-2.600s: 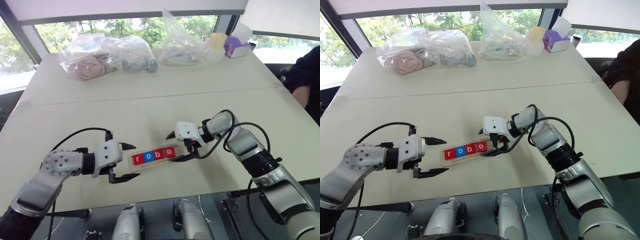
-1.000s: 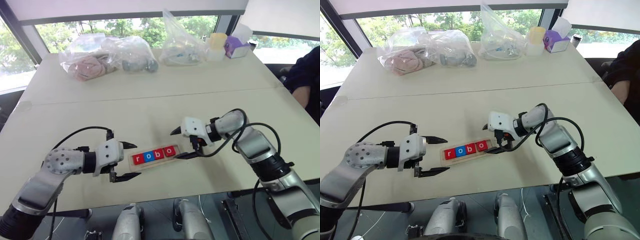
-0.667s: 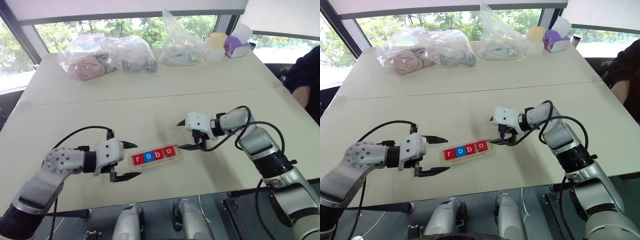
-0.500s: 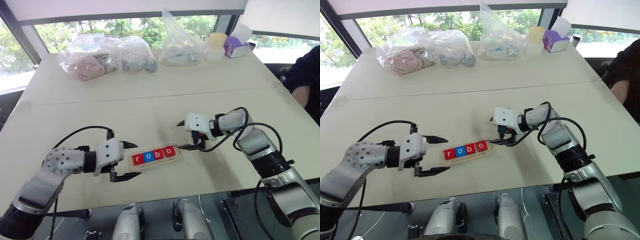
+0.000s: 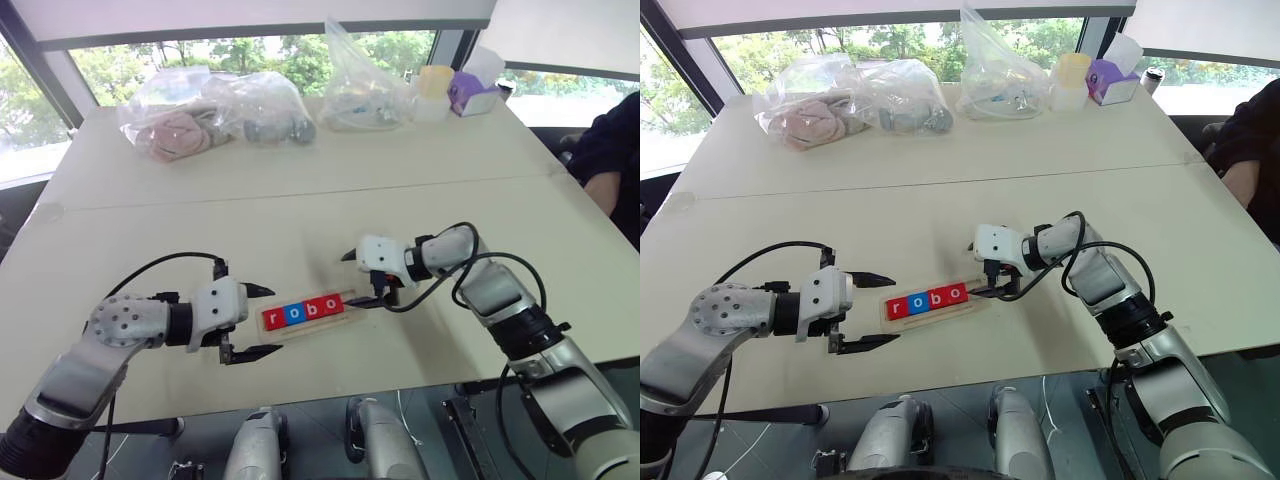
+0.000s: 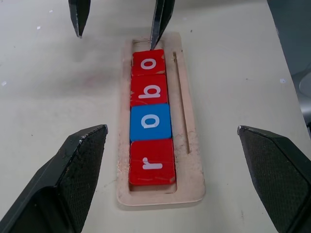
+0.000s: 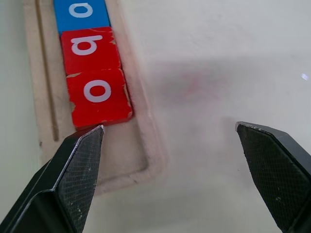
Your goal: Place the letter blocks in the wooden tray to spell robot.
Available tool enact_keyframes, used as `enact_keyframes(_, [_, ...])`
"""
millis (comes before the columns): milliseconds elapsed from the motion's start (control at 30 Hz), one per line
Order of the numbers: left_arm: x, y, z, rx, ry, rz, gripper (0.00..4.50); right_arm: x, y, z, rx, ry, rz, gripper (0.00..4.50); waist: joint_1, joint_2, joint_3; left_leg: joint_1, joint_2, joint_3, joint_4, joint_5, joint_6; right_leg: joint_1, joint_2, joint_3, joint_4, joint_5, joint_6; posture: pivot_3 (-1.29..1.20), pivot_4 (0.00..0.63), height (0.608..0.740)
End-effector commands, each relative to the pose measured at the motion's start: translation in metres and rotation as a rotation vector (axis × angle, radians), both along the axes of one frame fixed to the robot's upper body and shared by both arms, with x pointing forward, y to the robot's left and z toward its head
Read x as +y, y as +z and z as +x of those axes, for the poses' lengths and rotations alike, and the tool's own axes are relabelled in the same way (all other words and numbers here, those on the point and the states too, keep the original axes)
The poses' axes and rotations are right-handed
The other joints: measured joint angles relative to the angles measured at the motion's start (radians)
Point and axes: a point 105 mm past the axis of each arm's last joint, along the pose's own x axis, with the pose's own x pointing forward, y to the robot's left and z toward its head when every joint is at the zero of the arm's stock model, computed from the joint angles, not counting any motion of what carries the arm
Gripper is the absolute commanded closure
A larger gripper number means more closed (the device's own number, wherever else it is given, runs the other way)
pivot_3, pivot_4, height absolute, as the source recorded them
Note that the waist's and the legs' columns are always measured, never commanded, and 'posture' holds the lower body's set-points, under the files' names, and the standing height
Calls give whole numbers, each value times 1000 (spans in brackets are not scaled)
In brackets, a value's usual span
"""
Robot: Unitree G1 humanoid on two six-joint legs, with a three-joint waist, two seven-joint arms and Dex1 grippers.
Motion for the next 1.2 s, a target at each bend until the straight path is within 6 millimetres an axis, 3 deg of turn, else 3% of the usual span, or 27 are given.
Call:
enact_keyframes(33, [-3,5,-2,-21,-11,-11,0,7,10,-3,-34,30,19,46,0,0,0,0,0,0,0,0,0,0,0,0,0,0,0,0,150,740])
enact_keyframes(167, [-3,5,-2,-20,-8,-12,0,5,12,-2,-46,27,11,46,0,0,0,0,0,0,0,0,0,0,0,0,0,0,0,0,150,740])
enact_keyframes(333, [-4,5,-2,-24,-6,-14,0,-23,34,12,-110,-73,5,46,3,0,0,0,0,0,0,0,0,0,0,0,0,0,0,0,150,740])
enact_keyframes(433, [-4,5,-2,-26,-3,-16,0,-45,54,22,-153,-201,71,46,2,0,0,0,0,0,0,0,0,0,0,0,0,0,0,0,150,740])
enact_keyframes(567, [-3,5,-2,-27,1,-18,0,-78,78,44,-208,-538,265,46,-1,0,0,0,0,0,0,0,0,0,0,0,0,0,0,0,150,740])
enact_keyframes(767, [-3,5,-1,-25,-10,-20,0,-148,55,57,-177,-1146,345,46,2,0,0,0,0,0,0,0,0,0,0,0,0,0,0,0,150,740])
enact_keyframes(1000, [-1,7,1,-30,-16,-13,0,-167,30,37,-115,-1439,383,46,-4,1,-1,0,0,0,0,0,0,-1,0,0,0,0,0,0,150,740])
enact_keyframes(1200, [-2,6,2,-31,-22,-11,0,-154,12,24,-6,-1558,452,46,-5,2,-1,0,0,0,0,0,0,-1,0,1,1,0,0,0,150,740])
